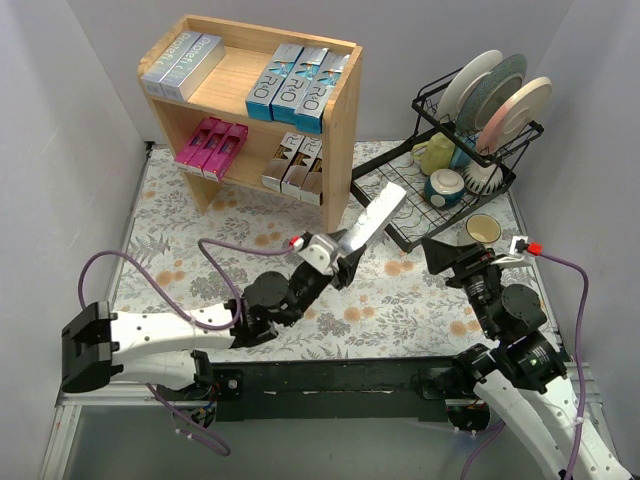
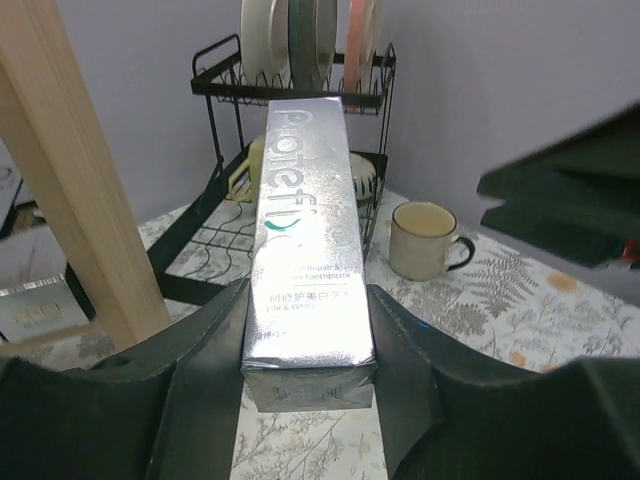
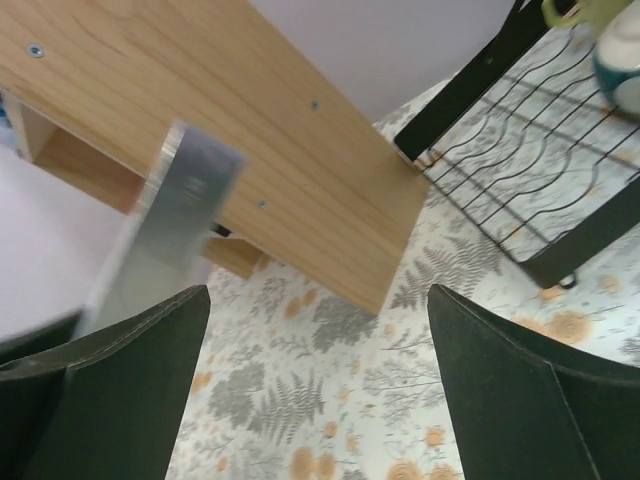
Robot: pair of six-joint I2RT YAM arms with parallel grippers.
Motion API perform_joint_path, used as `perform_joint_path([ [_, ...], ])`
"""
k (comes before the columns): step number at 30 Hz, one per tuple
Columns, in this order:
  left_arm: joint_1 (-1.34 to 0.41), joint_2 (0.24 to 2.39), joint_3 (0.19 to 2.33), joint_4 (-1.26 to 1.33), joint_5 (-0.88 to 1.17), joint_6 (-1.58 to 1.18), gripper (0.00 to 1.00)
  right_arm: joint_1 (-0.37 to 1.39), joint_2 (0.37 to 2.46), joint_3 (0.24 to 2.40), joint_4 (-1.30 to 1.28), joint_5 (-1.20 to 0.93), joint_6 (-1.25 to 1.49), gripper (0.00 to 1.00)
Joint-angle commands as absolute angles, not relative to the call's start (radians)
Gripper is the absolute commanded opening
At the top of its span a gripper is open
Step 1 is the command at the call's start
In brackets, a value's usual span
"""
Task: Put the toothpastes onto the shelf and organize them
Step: Pick up the toothpaste from the center of the board, then place the toothpaste on the shelf.
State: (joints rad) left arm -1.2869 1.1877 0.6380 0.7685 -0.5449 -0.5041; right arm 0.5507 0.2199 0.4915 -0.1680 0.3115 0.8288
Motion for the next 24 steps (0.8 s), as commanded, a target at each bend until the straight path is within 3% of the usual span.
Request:
perform_joint_path([
  [1, -1.208, 1.101, 0.945, 0.412, -0.453, -0.563, 0.0, 0.549, 0.219, 0.566, -0.297, 0.411, 0.631, 0.97],
  [11, -1.005, 1.221, 1.585, -0.239, -0.259, -0.624, 0.0, 0.549, 0.324, 0.64, -0.301, 0.379, 0.471, 0.97],
  [18, -0.821, 1.373, 1.952, -0.446, -0.199, -0.612, 0.0, 0.549, 0.371, 0.649, -0.308, 0.321, 0.442, 0.97],
  [24, -0.628, 1.466, 2.124, -0.515, -0.144, -0.626, 0.0, 0.549, 0.4, 0.653, -0.307, 0.288, 0.42, 0.96],
])
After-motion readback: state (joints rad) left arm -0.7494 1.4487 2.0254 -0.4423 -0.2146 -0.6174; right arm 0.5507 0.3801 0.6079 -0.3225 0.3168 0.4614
